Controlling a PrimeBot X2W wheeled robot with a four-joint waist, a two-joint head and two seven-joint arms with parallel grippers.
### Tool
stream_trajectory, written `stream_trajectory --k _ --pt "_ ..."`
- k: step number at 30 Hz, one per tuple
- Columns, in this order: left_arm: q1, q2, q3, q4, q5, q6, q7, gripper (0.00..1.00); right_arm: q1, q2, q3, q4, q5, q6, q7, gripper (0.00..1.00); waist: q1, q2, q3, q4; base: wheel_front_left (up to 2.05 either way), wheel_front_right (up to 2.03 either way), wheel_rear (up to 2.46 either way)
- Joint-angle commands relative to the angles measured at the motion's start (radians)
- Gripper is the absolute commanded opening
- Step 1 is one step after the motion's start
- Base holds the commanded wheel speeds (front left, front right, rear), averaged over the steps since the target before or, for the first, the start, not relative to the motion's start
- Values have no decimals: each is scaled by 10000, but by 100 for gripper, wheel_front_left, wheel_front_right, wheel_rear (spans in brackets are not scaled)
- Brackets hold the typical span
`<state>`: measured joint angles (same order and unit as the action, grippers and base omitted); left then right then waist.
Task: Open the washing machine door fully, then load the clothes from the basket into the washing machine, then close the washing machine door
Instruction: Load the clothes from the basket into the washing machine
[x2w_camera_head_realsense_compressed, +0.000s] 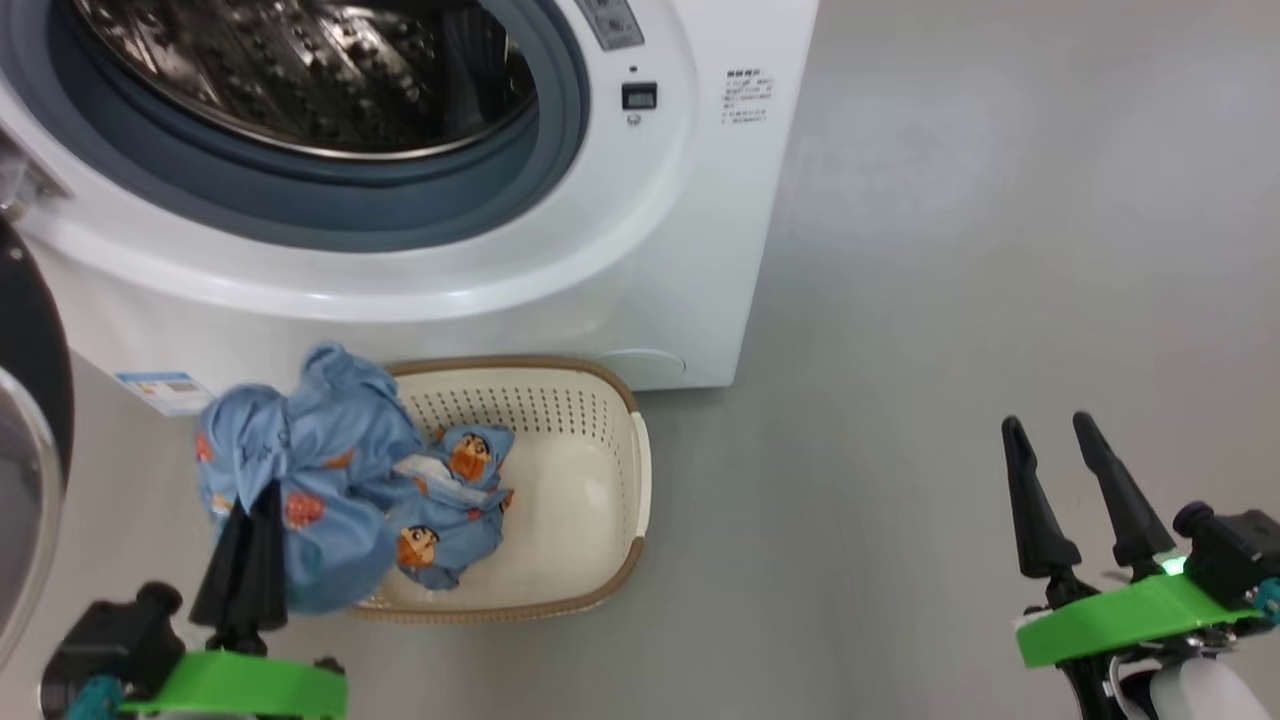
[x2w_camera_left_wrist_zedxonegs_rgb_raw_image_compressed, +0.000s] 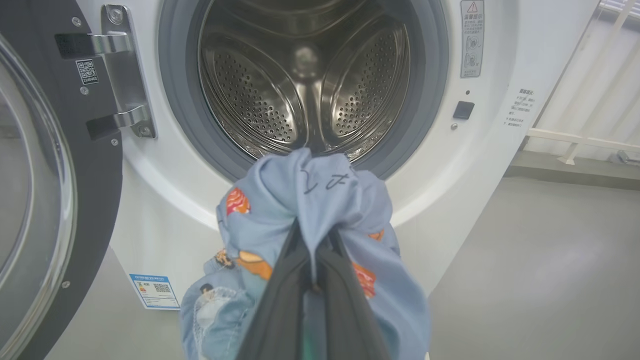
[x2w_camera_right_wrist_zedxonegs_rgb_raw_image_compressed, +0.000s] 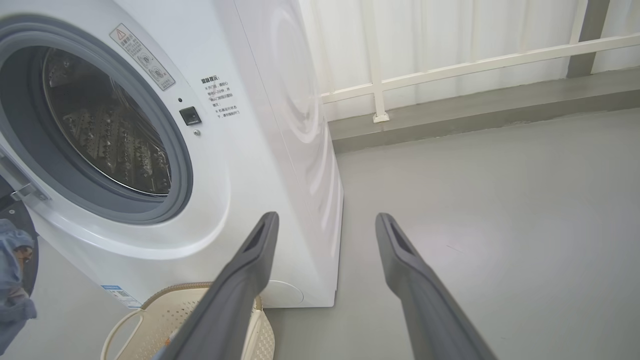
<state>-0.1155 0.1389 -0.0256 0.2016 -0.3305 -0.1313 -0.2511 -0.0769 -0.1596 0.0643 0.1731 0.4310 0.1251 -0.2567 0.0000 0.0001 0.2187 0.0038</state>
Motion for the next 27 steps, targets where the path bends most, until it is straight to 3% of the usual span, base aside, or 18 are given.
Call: stream_trajectory --k 1,9,16,27 --pt "-446 162 374 -270 -17 6 -107 0 -274 -90 198 -278 -96 56 -51 100 0 -1 316 -60 0 0 0" --pt "-2033 305 518 46 -28 6 -107 0 -1016 97 168 -407 -172 56 -51 100 0 -1 1564 -188 0 0 0" --pt "-4465 658 751 743 116 6 -107 0 -1815 309 156 -538 -222 56 -51 100 0 -1 2784 -348 0 0 0" --pt "-8342 1619 518 3448 612 6 -107 0 -2576 711 394 -557 -200 56 -51 100 0 -1 3867 -1101 0 0 0"
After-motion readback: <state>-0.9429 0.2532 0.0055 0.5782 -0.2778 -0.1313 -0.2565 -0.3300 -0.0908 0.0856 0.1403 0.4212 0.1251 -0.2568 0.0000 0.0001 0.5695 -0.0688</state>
